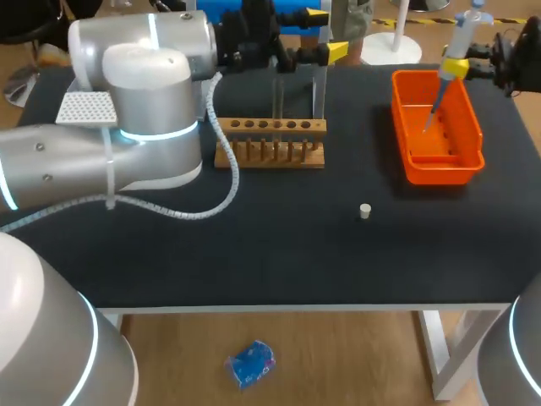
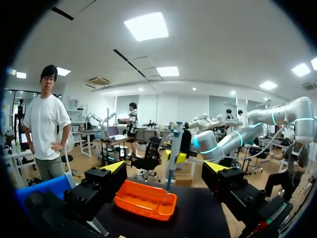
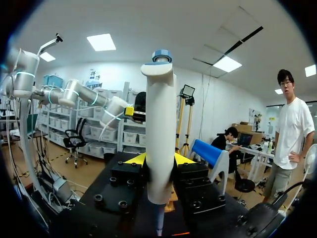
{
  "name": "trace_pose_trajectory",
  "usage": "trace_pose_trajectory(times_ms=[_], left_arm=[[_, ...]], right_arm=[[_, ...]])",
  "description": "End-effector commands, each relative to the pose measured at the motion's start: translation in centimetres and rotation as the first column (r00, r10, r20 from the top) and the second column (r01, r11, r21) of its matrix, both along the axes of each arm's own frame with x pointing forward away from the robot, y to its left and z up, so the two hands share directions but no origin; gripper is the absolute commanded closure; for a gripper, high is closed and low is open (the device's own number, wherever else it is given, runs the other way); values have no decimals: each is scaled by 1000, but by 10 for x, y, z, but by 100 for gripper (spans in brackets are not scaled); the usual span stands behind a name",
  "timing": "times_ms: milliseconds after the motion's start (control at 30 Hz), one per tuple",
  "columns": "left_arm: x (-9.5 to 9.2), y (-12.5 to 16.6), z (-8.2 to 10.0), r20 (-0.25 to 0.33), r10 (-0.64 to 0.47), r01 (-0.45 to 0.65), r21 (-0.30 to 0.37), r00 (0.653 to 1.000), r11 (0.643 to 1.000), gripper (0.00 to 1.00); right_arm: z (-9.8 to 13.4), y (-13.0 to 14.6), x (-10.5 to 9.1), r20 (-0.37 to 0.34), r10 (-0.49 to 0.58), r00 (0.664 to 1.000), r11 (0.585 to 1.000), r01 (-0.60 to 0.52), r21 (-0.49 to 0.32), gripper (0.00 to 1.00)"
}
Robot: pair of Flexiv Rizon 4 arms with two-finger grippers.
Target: Invert the test tube, pick up the pipette, mount the tip to pipette, aspirate from beaker and dispense into the tube, eject the tip, return the pipette, and cap with the stopper.
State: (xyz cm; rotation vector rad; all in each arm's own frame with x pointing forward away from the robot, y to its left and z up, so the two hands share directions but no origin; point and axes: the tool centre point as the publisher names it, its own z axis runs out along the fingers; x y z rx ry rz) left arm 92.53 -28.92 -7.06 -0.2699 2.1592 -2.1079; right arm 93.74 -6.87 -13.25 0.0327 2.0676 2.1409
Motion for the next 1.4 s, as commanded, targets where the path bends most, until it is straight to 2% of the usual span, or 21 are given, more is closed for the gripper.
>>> trace_pose_trajectory(times_ms=[33,467,800,1133,1400], left_arm=[[19,-21,4,-5,-22,22,11,1000,1000,0],[38,-40,2,-21,-47,47,20,999,999,0],[47,-48,0,-33,-51,52,25,998,998,0],[50,-50,-1,-42,-49,50,28,998,998,0],[52,-58,7,-47,-46,47,20,998,999,0]], right_arm=[[-6,-18,11,-7,4,1000,1000,-4,3,100],[-28,-40,41,-45,4,999,1000,-4,-1,100],[-34,-47,57,-57,9,998,1000,-9,-11,100],[-35,-51,65,-51,6,999,1000,-8,-28,100],[-35,-51,65,-51,6,999,1000,-8,-28,100]])
